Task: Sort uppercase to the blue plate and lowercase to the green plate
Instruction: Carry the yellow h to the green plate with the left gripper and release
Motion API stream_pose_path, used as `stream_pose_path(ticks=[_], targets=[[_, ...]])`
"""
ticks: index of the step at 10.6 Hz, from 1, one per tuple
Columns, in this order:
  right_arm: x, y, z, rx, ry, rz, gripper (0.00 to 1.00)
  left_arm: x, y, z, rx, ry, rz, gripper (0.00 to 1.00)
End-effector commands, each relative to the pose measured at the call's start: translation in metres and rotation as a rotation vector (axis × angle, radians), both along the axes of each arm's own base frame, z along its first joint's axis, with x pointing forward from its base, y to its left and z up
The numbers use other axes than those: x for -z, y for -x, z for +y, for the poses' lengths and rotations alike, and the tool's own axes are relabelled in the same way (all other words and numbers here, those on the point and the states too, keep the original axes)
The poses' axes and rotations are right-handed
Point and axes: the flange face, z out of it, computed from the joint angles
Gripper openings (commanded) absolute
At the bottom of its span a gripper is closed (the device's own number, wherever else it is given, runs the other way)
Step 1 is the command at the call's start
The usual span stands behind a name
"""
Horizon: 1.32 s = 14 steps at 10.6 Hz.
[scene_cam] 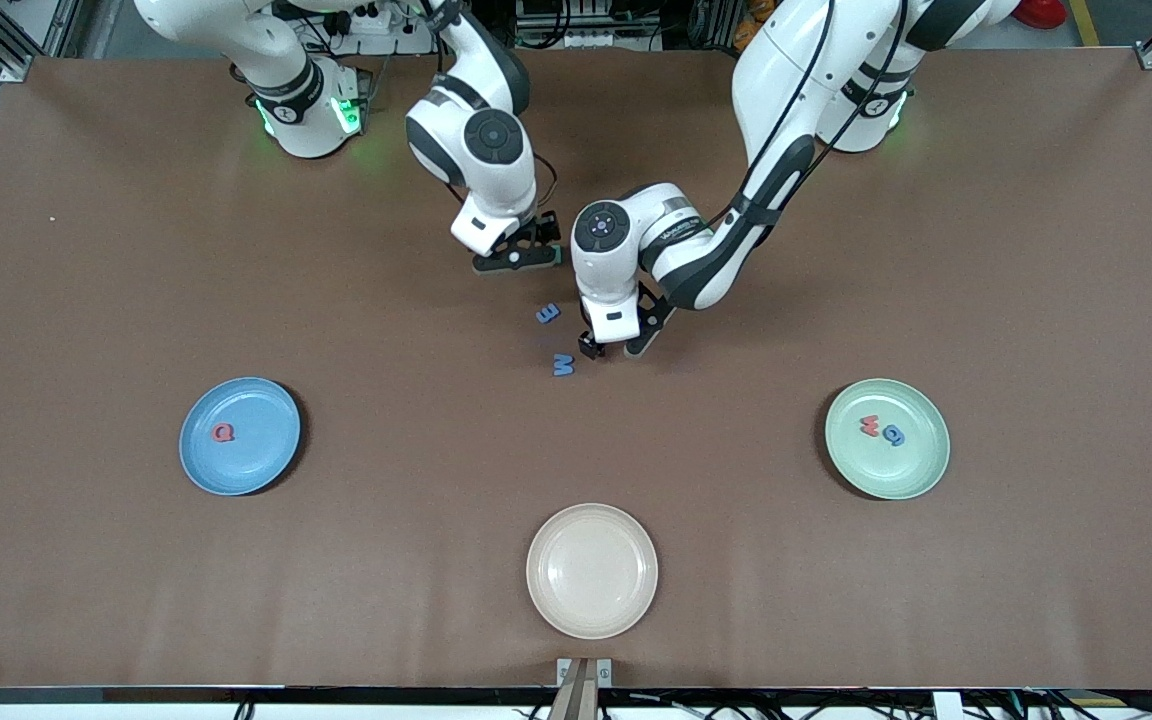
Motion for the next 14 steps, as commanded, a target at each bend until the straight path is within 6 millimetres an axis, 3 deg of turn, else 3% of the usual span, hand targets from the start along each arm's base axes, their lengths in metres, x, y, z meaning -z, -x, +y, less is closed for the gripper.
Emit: stream_pose_path(ticks=[1,2,3,5,8,12,14], targets=[[-0.003,0.027,-0.002,0.035,-0.020,-0.019,1.00,0.007,0.004,-0.001,0.003,-0.013,-0.014,0.44],[0.003,0.033,0.000,0.046,-0.035,-0.030,1.00,0.008,0.003,0.000,0.010,-0.013,-0.014,0.17],[0.007,0.037,0.004,0.071,-0.039,-0.032,1.00,0.007,0.003,0.000,0.022,-0.016,-0.017,0.00],[0.012,0.039,0.007,0.136,-0.044,-0.036,1.00,0.003,-0.007,0.008,0.101,-0.036,-0.048,0.00],[0.030,0.044,0.014,0.190,-0.063,-0.041,1.00,-0.038,-0.066,0.055,0.158,-0.013,-0.043,0.00],[0.038,0.040,0.020,0.205,-0.068,-0.040,1.00,-0.086,-0.138,0.159,0.359,0.003,0.040,0.00],[0.047,0.037,0.024,0.213,-0.070,-0.040,1.00,-0.100,-0.162,0.212,0.508,-0.001,0.066,0.00]])
